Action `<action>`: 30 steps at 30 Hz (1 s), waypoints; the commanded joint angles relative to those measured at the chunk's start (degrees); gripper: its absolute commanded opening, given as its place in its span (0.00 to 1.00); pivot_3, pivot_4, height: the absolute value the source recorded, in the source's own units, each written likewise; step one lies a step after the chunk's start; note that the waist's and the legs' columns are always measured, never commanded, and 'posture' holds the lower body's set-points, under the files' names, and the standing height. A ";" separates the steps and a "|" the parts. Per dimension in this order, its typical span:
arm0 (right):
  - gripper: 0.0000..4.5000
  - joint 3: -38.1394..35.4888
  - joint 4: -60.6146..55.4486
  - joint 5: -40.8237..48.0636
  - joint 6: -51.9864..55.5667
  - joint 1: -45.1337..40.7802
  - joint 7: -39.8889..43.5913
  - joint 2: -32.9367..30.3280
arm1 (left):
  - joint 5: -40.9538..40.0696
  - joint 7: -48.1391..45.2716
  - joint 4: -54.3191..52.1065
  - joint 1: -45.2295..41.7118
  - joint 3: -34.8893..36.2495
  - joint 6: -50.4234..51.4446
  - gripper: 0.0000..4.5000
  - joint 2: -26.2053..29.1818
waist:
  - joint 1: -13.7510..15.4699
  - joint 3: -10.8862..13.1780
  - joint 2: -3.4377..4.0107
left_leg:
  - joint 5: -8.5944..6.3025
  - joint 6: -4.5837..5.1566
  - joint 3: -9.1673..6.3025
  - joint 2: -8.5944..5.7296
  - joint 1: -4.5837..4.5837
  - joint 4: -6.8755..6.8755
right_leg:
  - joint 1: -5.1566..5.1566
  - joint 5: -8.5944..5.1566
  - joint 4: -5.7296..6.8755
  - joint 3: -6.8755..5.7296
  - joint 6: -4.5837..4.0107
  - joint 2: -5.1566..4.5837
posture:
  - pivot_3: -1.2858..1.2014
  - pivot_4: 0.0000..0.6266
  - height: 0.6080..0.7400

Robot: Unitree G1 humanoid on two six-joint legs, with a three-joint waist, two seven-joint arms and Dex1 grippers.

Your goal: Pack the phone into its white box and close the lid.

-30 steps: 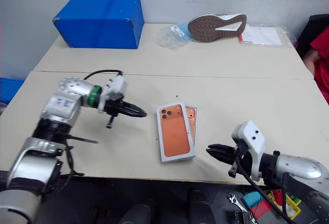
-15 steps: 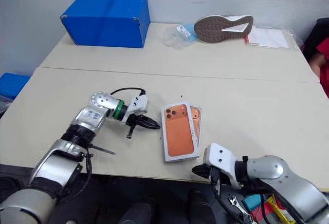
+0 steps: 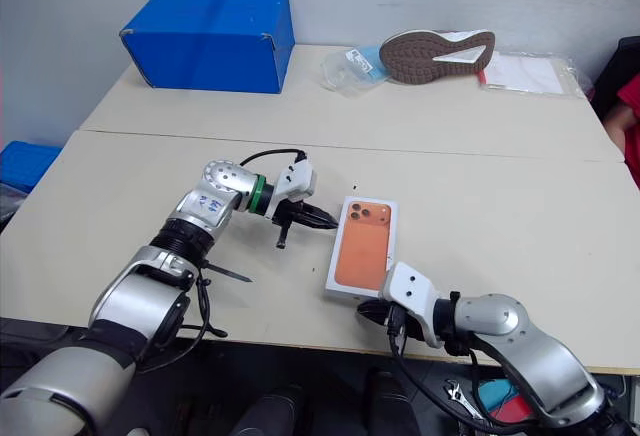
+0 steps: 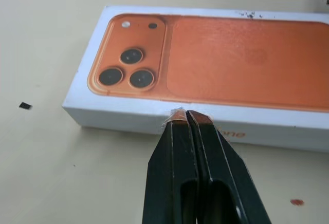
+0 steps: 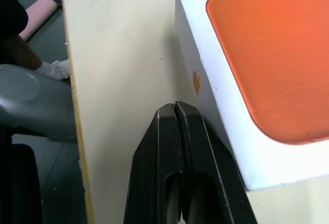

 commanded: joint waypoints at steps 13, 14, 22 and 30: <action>0.00 -11.04 -3.29 13.43 10.07 -5.58 -3.67 3.73 | -5.91 -9.22 -13.49 3.18 3.93 10.40 0.00 6.26 | -0.35 0.00 0.00 | 0.00 0.00 -0.01 0.02 0.02 0.01 | 0.00 0.00 0.09 0.08 -0.01 -0.01 | 0.52 0.24 1.00; 0.00 -9.85 -1.67 11.93 10.03 -6.51 -4.65 4.32 | -6.60 -9.93 -14.63 3.66 4.25 11.75 0.00 6.89 | -0.32 0.00 0.00 | 0.00 0.00 -0.01 0.02 0.01 0.02 | -0.01 0.00 0.08 0.11 -0.01 -0.01 | 0.52 0.24 1.00; 0.00 2.60 7.38 -3.85 1.12 -5.58 -5.16 3.18 | -9.09 -11.42 -22.55 8.11 5.82 17.95 0.00 12.13 | -1.21 -0.05 -0.03 | 0.00 0.00 0.00 0.01 0.04 0.00 | -0.02 0.00 0.10 0.06 -0.01 0.00 | 0.52 0.24 1.00; 0.00 -6.01 3.75 3.57 0.81 -4.22 -3.59 5.29 | -13.12 -12.79 -29.76 12.55 7.77 21.27 0.08 16.48 | -1.32 -0.07 -0.05 | 0.00 -0.01 0.00 0.01 0.21 0.01 | 0.11 0.00 0.18 0.42 -0.01 -0.01 | 0.52 0.24 1.00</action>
